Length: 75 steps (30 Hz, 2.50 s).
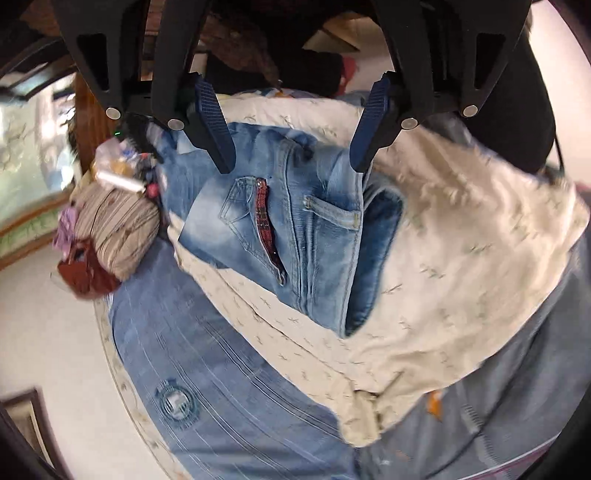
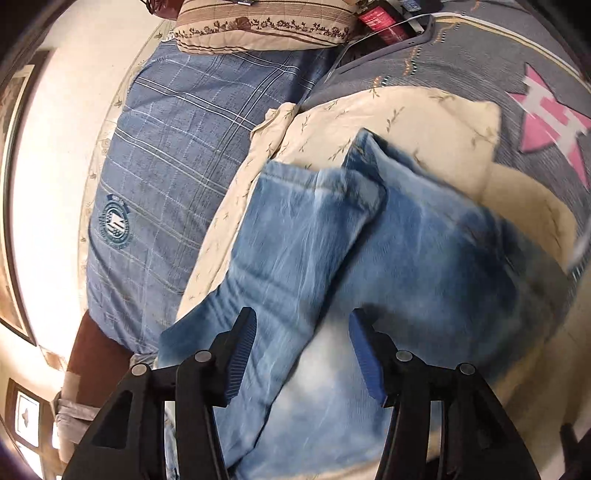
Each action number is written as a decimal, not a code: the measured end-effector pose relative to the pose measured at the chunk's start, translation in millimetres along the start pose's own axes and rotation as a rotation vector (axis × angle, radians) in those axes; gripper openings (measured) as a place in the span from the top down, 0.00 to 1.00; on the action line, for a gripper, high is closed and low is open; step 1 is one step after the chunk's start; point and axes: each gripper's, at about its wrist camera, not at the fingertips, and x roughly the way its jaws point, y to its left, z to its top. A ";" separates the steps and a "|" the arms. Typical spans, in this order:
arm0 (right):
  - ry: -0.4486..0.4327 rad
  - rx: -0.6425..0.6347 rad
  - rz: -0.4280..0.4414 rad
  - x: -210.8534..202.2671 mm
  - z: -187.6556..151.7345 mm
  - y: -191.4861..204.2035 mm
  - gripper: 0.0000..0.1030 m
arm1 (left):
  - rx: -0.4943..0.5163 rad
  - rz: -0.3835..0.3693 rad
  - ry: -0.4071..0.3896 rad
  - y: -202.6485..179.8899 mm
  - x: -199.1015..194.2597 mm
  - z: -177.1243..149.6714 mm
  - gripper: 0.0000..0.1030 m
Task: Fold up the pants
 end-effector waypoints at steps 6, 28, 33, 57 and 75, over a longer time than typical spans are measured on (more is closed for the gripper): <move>-0.024 -0.027 0.001 16.0 6.5 6.6 0.44 | 0.002 -0.026 0.120 -9.0 33.5 -14.5 0.39; -0.123 -0.036 -0.191 -58.0 -20.9 -46.5 0.94 | 0.026 0.147 0.264 0.8 131.5 3.6 0.85; -0.199 0.047 -0.219 -81.9 -18.7 -55.0 0.72 | 0.172 0.097 0.296 -22.3 113.2 4.6 0.83; 0.376 -1.068 -0.088 210.1 -135.5 245.6 0.98 | 0.062 0.132 0.090 -9.0 152.5 143.9 0.74; -0.172 -0.412 -0.359 -4.8 52.5 53.1 0.43 | 0.084 0.124 0.097 -4.2 105.1 113.2 0.48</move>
